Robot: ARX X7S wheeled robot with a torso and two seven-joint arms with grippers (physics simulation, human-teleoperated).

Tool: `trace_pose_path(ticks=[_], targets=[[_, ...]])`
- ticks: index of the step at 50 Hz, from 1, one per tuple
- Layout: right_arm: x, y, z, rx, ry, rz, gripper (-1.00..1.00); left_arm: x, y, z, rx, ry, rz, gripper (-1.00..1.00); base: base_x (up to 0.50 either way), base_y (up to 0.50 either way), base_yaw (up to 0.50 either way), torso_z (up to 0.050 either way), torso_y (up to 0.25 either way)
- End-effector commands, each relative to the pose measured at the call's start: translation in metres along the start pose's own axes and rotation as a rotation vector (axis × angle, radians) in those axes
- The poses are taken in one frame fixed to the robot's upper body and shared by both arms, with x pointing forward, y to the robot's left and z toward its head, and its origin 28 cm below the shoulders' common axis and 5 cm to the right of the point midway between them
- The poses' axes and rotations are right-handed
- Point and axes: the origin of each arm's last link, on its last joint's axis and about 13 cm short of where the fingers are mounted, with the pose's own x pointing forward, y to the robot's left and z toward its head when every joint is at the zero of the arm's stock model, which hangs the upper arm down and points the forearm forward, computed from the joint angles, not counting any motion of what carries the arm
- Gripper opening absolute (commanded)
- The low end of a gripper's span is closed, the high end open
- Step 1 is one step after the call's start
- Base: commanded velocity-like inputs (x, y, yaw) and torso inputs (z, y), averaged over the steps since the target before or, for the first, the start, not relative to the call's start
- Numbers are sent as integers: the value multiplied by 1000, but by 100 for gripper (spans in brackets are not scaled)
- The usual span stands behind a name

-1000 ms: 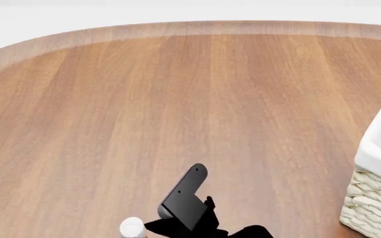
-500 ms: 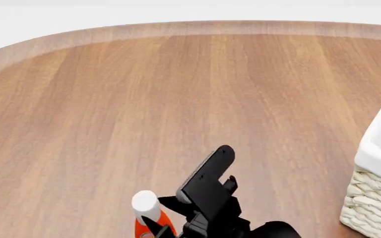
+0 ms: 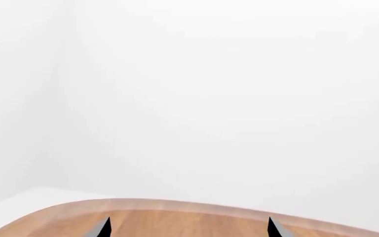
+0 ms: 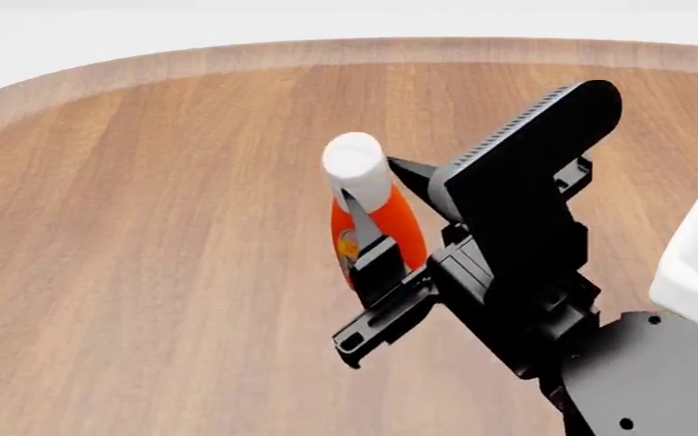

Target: Pick up the ketchup, and put it in the basket.

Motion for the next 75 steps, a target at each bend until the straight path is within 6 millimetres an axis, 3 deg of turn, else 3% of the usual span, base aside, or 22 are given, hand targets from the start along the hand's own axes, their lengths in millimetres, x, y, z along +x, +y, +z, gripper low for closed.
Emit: trace_pose_path(ticks=[1,12,19,25,36,45,65,75], targets=[[-32,-25,60,-96,-87,-195,-100,1,-5,-2,-18,-6,-11,100,0,0,0,0,0],[-57,-58,113,-137,-125,-417,-100,4,-8,-2,-32,-17,-15,100,0,0,0,0,1],[-65,-70,135,-136,-153,-534,-100,5,-8,-1,-40,-24,-18,100,0,0,0,0,0],[-70,-87,143,-105,-138,-645,-100,6,-10,-1,-44,-27,-23,100,0,0,0,0,0],[-73,-108,133,5,59,-823,-100,8,-12,0,-45,-30,-31,100,0,0,0,0,0],[-69,-121,119,67,112,-901,-100,8,-12,0,-48,-32,-36,100,0,0,0,0,1],[-39,-133,87,102,261,-881,-100,5,-13,2,-49,-32,-44,100,0,0,0,0,0],[-29,-143,80,135,288,-901,-100,3,-13,2,-49,-33,-47,100,0,0,0,0,1]])
